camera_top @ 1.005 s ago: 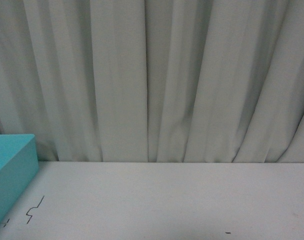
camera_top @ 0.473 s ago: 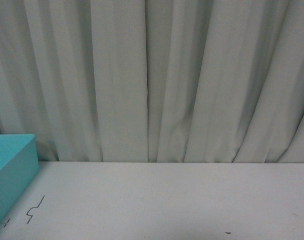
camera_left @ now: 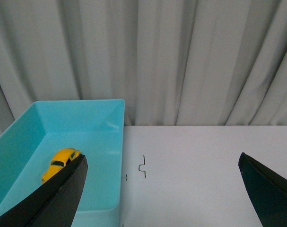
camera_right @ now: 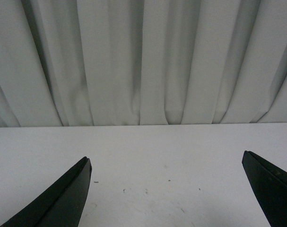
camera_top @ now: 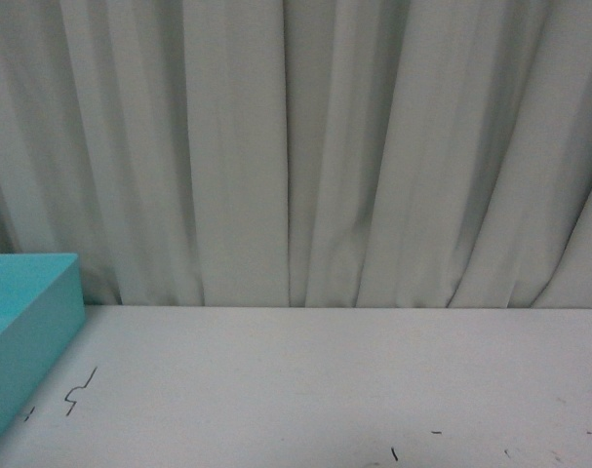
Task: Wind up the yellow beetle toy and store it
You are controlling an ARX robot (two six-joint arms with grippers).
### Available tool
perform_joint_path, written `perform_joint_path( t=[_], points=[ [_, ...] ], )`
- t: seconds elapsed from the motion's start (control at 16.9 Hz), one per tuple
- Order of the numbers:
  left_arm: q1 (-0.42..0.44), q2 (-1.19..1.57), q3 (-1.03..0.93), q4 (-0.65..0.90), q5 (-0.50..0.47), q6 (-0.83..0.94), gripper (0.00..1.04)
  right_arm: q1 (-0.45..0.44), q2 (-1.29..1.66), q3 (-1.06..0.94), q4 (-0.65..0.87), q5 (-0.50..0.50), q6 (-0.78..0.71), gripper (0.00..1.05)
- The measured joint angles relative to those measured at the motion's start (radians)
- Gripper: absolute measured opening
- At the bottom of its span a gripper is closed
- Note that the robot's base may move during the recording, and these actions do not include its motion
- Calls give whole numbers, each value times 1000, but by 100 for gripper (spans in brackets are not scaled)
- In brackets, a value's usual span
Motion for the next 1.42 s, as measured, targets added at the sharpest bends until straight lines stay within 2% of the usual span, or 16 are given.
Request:
perform_joint_path(
  t=[1.42],
  points=[
    [0,0,0,0,0,0,98,0,0,0,0,0,0,98]
  ],
)
